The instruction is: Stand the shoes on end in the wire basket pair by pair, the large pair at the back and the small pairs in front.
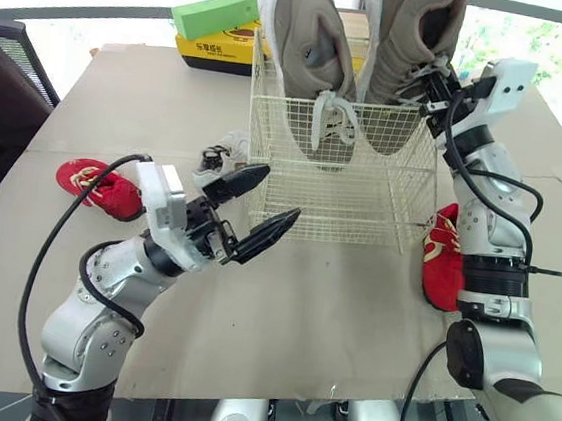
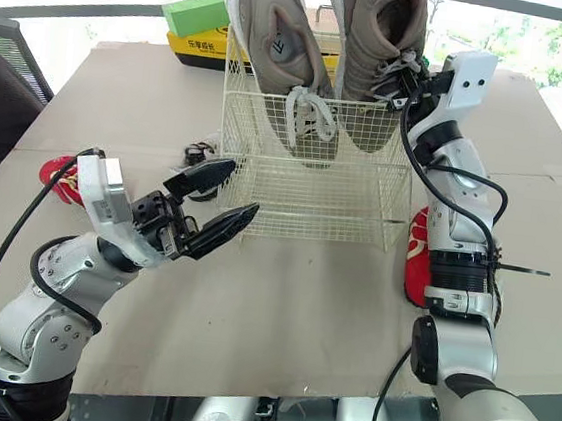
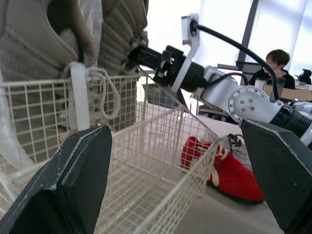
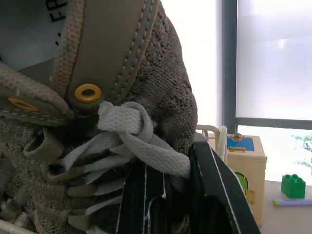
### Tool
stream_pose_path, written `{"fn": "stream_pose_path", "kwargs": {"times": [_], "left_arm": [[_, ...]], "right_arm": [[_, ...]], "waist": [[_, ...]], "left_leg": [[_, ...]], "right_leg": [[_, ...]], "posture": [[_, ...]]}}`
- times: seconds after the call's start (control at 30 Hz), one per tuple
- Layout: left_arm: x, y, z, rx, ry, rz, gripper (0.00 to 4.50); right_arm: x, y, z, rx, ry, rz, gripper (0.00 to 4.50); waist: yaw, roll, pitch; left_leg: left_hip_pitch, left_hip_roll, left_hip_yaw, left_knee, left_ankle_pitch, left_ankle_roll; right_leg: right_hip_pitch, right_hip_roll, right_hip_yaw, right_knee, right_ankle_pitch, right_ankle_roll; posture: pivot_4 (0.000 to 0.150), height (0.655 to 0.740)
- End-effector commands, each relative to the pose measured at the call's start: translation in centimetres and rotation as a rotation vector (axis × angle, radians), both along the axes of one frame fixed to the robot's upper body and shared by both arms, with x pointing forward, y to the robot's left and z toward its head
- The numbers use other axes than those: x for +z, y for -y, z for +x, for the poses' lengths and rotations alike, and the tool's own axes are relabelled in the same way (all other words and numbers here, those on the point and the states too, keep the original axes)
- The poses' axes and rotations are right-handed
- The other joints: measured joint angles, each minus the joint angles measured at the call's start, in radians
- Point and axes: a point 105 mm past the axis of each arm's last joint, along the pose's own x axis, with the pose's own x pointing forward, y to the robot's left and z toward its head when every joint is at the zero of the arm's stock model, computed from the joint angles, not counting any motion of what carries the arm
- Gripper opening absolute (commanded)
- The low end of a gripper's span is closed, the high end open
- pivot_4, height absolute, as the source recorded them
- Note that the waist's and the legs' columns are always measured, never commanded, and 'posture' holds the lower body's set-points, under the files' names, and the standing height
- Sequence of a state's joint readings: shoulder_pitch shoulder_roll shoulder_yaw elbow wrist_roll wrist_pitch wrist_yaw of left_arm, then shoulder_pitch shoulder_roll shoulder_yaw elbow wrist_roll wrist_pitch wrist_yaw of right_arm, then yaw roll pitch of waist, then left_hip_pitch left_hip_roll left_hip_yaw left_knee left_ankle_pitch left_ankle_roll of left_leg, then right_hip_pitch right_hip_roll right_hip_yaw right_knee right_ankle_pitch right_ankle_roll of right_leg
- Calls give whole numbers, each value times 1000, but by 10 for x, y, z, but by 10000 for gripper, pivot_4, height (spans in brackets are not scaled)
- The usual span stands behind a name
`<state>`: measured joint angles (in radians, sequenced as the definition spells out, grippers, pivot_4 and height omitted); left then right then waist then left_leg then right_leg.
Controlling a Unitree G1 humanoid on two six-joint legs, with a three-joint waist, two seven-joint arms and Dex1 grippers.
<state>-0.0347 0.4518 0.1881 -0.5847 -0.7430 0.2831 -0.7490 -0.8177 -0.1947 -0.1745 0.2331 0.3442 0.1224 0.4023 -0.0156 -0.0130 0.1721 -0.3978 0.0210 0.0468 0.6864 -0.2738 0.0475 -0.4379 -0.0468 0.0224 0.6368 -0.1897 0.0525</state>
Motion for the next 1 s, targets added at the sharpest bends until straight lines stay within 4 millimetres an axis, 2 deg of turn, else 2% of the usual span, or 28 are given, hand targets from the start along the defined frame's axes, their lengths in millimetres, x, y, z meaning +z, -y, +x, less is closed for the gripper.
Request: {"fn": "stream_pose_path", "kwargs": {"times": [0.03,0.1,0.33,0.37,0.53,0.63,0.67,0.73,0.77,0.83,0.93,1.0], "left_arm": [[7,-5,-2,17,86,-2,45000],[2,-9,0,24,87,6,45000],[-17,-25,4,69,29,2,45000],[-19,-27,5,77,23,-1,45000],[-27,-44,11,161,-23,-44,45000],[-27,-49,12,186,-25,-56,45000],[-27,-53,15,209,-32,-67,45000],[-30,-62,21,270,-59,-87,45000],[-31,-67,25,307,-73,-96,45000],[-34,-78,34,388,-112,-120,45000],[-37,-89,46,472,-185,-142,45000],[-44,-91,54,521,-243,-109,45000]], "right_arm": [[-9,0,-5,29,-44,36,3586],[-13,1,-9,45,-61,41,10649],[-20,15,-33,50,-95,-43,42403],[-21,17,-37,51,-102,-56,44561],[-19,28,-68,48,-67,-158,44561],[-21,29,-74,49,-79,-162,44561],[-22,29,-76,49,-85,-162,44561],[-24,28,-79,52,-93,-161,44561],[-24,28,-81,56,-93,-160,44561],[-24,27,-86,74,-99,-149,44561],[-23,27,-103,152,-91,-172,44561],[-22,24,-122,242,-74,-219,44561]], "waist": [[0,0,0],[-1,0,-1],[-2,-1,-1],[-2,-1,-1],[0,-1,0],[-7,0,0],[-12,1,1],[-23,6,3],[-23,8,5],[-17,11,6],[10,11,7],[14,12,7]], "left_leg": [[0,0,0,0,0,0],[0,1,0,0,0,0],[2,1,0,0,0,0],[2,1,0,0,0,0],[1,1,-1,-1,0,0],[-1,0,-5,-2,0,0],[-1,-2,-15,-2,0,0],[-1,-20,-51,-2,3,1],[0,-36,-82,-3,5,0],[1,-71,-146,-3,11,-7],[1,-70,-144,-11,16,-15],[2,-68,-143,-16,17,-18]], "right_leg": [[0,0,0,0,-1,-1],[0,0,0,0,-1,-1],[1,0,2,0,-1,-1],[1,0,2,0,-1,-1],[0,0,1,-2,-1,-1],[2,-1,-2,-4,-1,-1],[7,-3,-10,-6,-1,0],[20,-13,-31,-10,-1,0],[28,-18,-46,-10,-4,4],[29,-18,-55,-9,-10,10],[25,-17,-51,-8,-9,3],[23,-17,-49,-8,-9,0]], "posture": [[1500,7400],[1500,7400],[1500,7400],[1500,7400],[1500,7400],[1500,7400],[1500,7400],[1500,7400],[1500,7400],[1500,7400],[1500,7400],[1500,7400]]}}
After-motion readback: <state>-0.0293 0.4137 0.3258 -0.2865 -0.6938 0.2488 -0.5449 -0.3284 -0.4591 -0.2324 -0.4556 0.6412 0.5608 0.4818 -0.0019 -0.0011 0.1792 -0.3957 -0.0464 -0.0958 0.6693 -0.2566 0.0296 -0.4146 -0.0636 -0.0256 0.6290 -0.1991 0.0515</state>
